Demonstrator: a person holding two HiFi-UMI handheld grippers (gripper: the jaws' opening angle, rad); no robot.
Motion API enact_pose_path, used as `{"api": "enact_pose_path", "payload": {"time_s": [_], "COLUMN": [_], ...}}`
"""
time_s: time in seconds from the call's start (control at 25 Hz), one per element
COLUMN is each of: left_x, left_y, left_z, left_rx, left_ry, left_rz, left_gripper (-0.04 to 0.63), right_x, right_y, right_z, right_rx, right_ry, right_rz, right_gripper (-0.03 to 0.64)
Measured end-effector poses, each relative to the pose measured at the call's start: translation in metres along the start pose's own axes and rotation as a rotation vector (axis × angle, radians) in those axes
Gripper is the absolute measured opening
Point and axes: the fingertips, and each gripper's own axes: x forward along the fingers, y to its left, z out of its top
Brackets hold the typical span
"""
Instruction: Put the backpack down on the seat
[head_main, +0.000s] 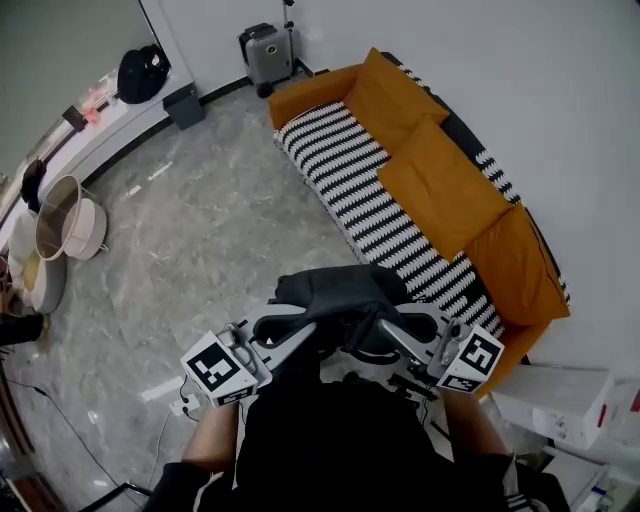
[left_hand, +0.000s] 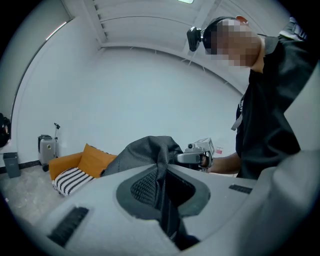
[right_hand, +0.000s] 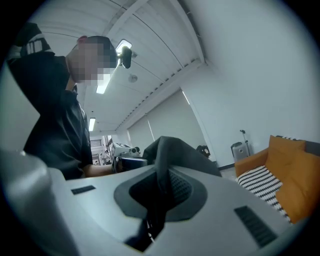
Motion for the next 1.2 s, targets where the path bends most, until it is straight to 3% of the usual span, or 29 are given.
{"api": "enact_pose_path", "payload": {"time_s": [0.6,1.2], "left_x": [-0.026,0.005], "left_y": [0.118,0.181], "left_z": [0.039,0.052], "left_rx": [0.037,0.047], "left_ry": [-0.018,0.022], "left_rz": [-0.061,-0.128], "left_gripper": [0.037,0.037], "right_x": [0.109,0.132], "right_y": [-0.064,-0.126], "right_z": [0.035,0.049], "right_rx": [-0.039,-0.007], "right_ry": [0.001,-0.034], "right_rz": [-0.077,-0.151], "right_gripper": [0.028,0.029]}}
